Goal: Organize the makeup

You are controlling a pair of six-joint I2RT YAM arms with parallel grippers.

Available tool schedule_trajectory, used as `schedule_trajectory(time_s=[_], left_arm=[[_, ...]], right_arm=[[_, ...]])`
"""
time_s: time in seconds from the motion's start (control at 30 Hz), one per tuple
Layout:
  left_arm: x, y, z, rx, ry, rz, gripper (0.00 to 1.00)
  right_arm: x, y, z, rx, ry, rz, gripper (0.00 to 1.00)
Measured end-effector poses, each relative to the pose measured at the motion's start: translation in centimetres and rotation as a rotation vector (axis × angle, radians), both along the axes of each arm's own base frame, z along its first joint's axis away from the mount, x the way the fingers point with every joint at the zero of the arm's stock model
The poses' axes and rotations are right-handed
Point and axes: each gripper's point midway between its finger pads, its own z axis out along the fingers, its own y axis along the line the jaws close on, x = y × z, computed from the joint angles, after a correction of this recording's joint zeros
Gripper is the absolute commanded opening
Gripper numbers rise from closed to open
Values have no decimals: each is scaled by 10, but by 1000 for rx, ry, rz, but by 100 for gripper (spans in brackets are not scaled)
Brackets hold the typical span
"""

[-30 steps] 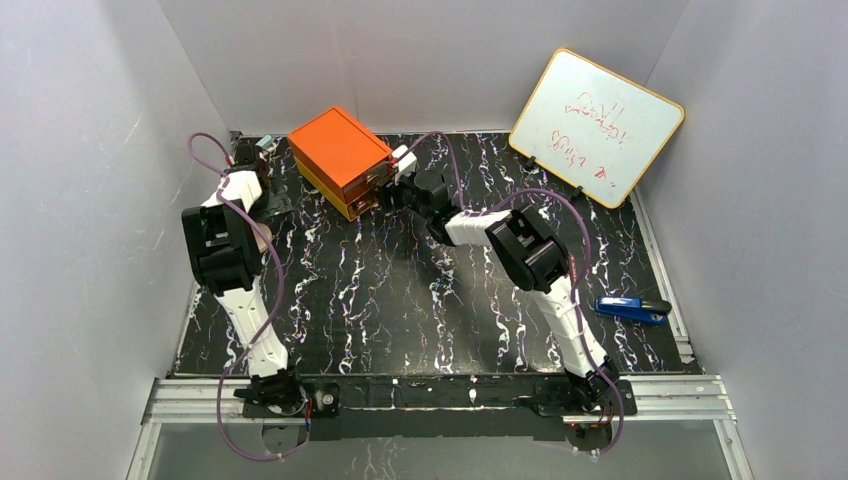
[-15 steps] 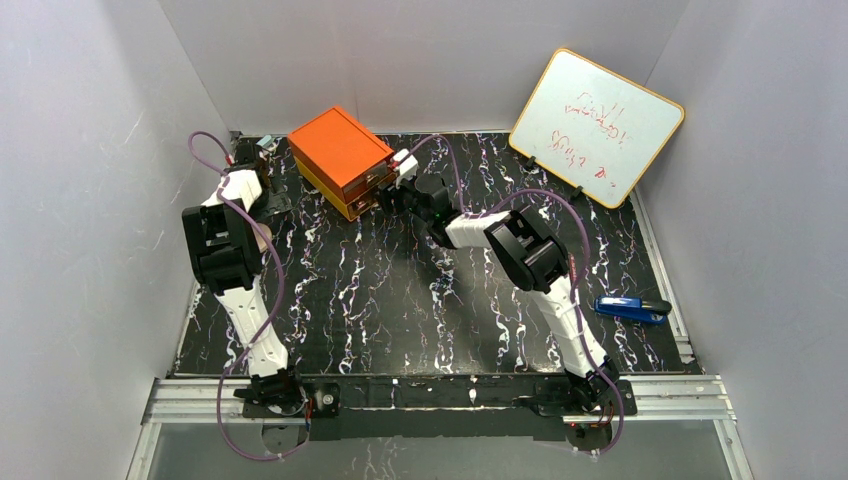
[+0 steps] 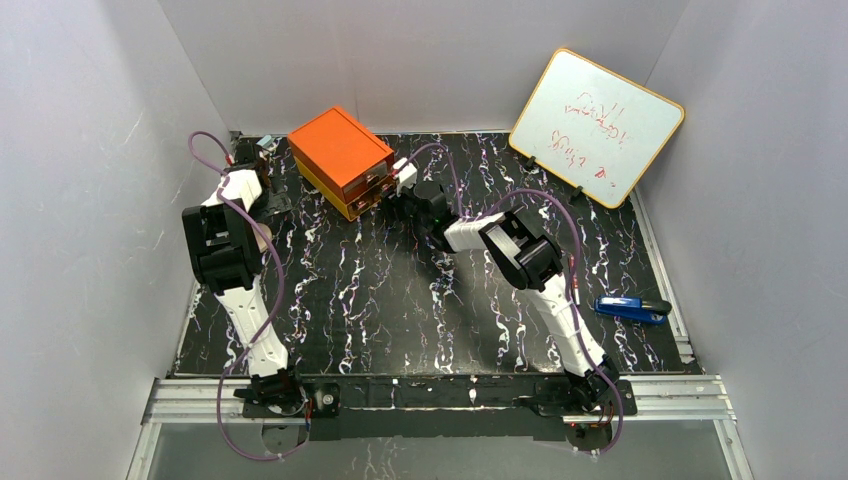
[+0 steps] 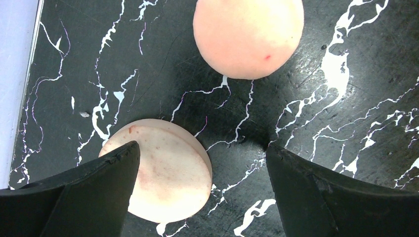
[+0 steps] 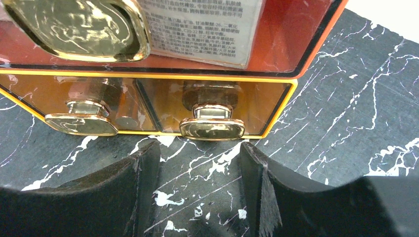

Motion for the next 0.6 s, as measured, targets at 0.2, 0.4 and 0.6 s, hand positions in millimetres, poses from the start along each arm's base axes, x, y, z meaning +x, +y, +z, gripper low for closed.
schedule_trajectory(time_s=[0.2,0.4,0.6], left_arm=[[0,0,0,-2,1,-1,96],[0,-1,0,-5,0,-3,95],[0,-1,0,-5,1,-4,96]], right_arm=[[5,2,8,3,-23,-1,67],[9,3,15,7,-41,-2,64],[14,3,21,10,-54,-5,42]])
